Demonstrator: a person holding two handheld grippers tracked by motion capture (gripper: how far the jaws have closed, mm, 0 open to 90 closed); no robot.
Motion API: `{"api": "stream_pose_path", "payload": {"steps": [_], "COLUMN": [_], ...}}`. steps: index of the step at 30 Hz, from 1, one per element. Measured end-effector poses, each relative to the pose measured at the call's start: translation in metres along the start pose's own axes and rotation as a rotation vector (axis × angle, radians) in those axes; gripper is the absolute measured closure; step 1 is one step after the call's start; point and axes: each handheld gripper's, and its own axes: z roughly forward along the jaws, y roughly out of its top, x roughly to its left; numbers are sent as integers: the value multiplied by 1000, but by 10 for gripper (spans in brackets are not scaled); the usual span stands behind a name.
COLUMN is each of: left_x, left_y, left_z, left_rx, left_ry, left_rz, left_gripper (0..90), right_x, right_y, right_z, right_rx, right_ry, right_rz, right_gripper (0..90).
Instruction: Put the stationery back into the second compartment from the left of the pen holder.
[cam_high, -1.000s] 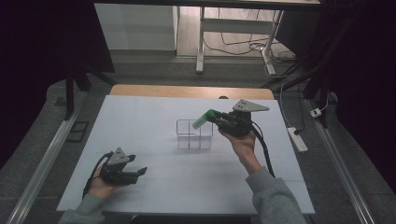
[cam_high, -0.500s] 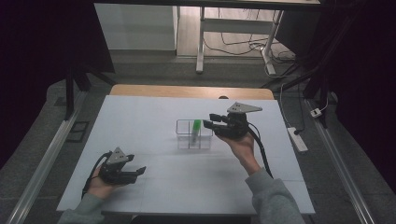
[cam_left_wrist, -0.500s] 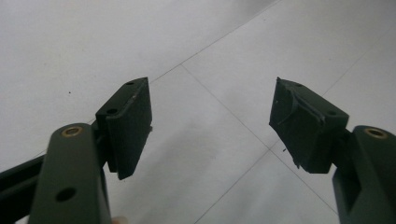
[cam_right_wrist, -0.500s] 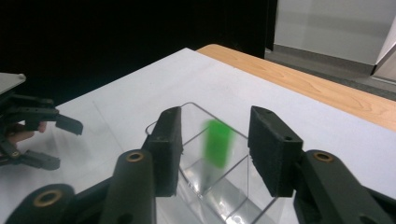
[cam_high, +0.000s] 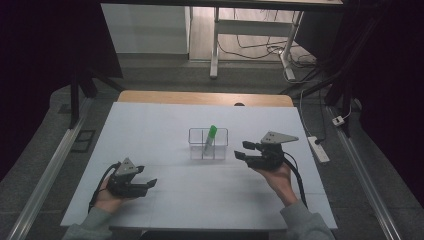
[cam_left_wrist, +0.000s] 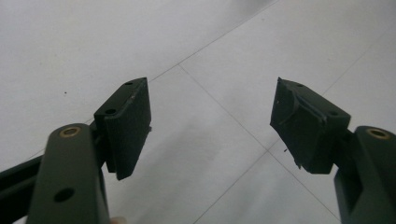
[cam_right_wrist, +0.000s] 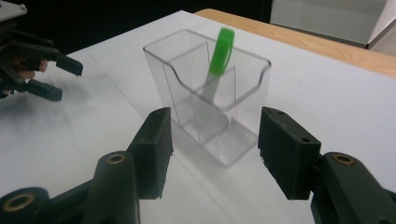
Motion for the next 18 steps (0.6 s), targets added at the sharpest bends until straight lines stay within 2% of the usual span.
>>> {"api": "stream_pose_path", "payload": {"steps": [6,12,18], "left_x": [0,0,-2], "left_y": [0,1,2], "left_z": [1,1,2], "left_rx": [0,-3,0], "left_ry": [-2,-4,-7], "left_rz": [-2,2,8], "left_gripper": [287,286,285], "right_x": [-3,-12,-18], "right_y": [-26,-49,-61], "right_z": [-23,-50,-60], "right_rx": [33,51,60], "right_ry": [-47,-90,-116], "right_rz": [-29,-17,-10], "right_gripper": [430,419,416]}}
